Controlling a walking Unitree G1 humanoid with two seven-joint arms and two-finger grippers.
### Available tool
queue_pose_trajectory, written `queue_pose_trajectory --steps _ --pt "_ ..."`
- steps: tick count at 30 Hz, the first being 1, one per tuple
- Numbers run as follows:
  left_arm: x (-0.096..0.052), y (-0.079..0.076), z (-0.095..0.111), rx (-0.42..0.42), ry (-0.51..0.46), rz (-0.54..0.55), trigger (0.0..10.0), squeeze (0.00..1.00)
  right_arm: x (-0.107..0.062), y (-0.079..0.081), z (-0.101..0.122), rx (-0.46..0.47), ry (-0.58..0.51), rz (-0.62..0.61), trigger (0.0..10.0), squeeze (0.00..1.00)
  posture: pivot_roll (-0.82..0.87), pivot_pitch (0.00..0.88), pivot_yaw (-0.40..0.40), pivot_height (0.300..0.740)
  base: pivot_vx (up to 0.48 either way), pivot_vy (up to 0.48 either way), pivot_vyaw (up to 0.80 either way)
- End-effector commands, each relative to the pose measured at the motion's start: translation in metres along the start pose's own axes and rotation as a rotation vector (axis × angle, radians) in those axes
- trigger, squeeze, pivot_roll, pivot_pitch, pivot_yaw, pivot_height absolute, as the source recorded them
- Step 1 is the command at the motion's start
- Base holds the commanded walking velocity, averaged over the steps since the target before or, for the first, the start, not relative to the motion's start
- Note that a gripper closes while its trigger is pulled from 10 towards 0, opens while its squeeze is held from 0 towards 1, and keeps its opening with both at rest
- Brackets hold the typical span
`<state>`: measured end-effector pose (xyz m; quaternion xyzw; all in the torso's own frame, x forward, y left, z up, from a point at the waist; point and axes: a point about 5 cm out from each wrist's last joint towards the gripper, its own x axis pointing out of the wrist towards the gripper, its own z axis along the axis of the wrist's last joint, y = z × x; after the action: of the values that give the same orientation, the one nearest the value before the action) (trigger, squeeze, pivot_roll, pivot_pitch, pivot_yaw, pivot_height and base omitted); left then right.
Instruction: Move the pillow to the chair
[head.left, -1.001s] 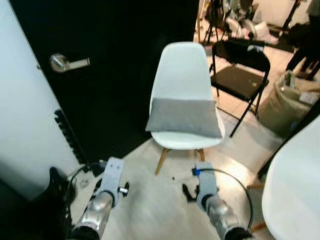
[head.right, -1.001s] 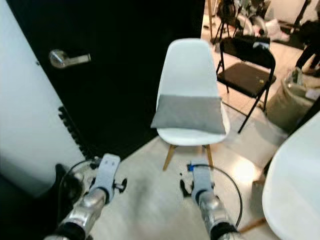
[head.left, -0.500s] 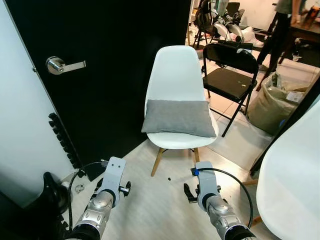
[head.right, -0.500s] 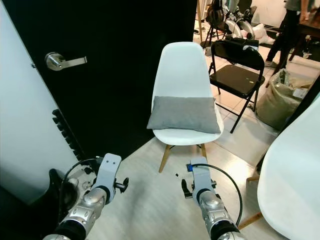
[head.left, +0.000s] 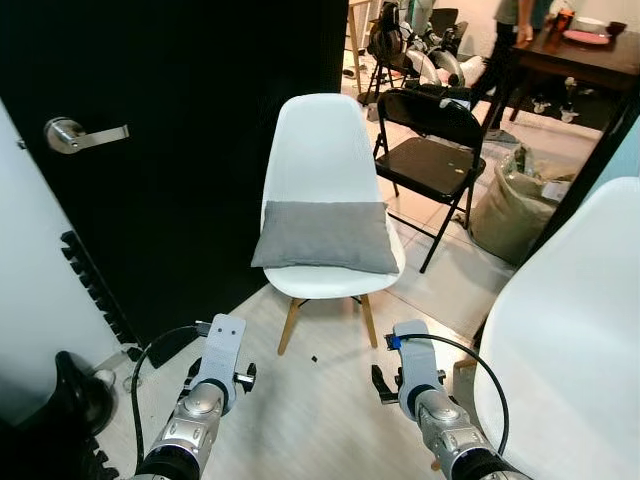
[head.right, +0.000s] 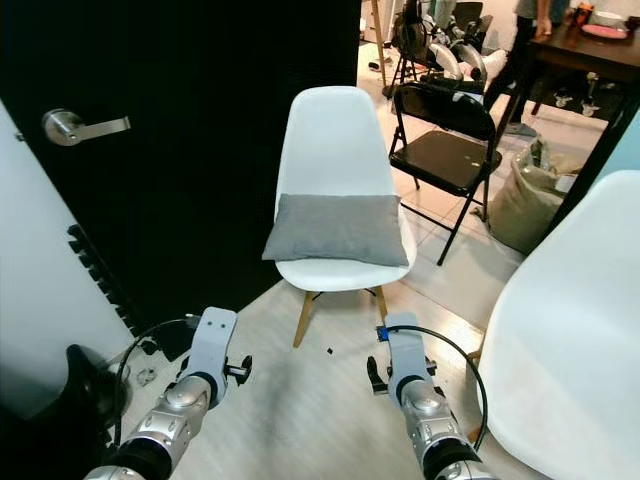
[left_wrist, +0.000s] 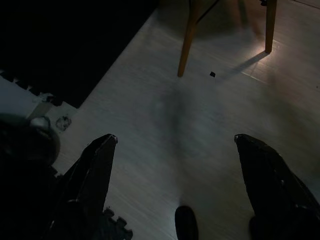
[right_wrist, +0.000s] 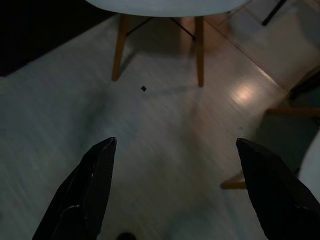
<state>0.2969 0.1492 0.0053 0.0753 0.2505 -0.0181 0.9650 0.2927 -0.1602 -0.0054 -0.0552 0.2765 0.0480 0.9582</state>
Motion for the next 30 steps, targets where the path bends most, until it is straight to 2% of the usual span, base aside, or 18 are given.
queue_pose_trajectory --steps 1,6,11,18,25,30 --pt "0.000 0.006 0.000 -0.020 0.001 0.022 10.0 0.00 0.002 0.004 0.004 -0.009 -0.003 0.010 10.0 0.00 0.02 0.072 -0.036 0.740 0.000 0.000 0.00" --pt "0.000 0.008 -0.002 -0.031 0.003 0.036 10.0 0.00 0.002 0.004 0.005 -0.021 -0.006 -0.014 10.0 0.00 0.02 0.069 -0.037 0.740 0.000 0.000 0.00" --pt "0.000 0.011 -0.002 -0.048 0.001 0.041 10.0 0.00 0.002 0.003 0.006 0.016 -0.028 -0.045 10.0 0.00 0.03 0.063 -0.037 0.740 0.000 0.000 0.00" --pt "-0.001 0.013 0.010 -0.133 -0.091 0.025 10.0 0.00 0.002 0.004 0.009 0.045 -0.045 -0.056 10.0 0.00 0.03 0.057 -0.031 0.740 0.000 0.000 0.00" --pt "-0.001 0.008 0.013 -0.112 -0.107 0.003 10.0 0.00 0.003 0.007 0.010 0.043 -0.047 -0.050 10.0 0.00 0.03 0.050 -0.030 0.740 0.000 0.000 0.00" --pt "0.000 0.011 0.014 -0.107 -0.108 0.025 10.0 0.00 0.003 0.005 0.013 0.036 -0.058 -0.064 10.0 0.00 0.03 0.040 -0.030 0.740 0.000 0.000 0.00"
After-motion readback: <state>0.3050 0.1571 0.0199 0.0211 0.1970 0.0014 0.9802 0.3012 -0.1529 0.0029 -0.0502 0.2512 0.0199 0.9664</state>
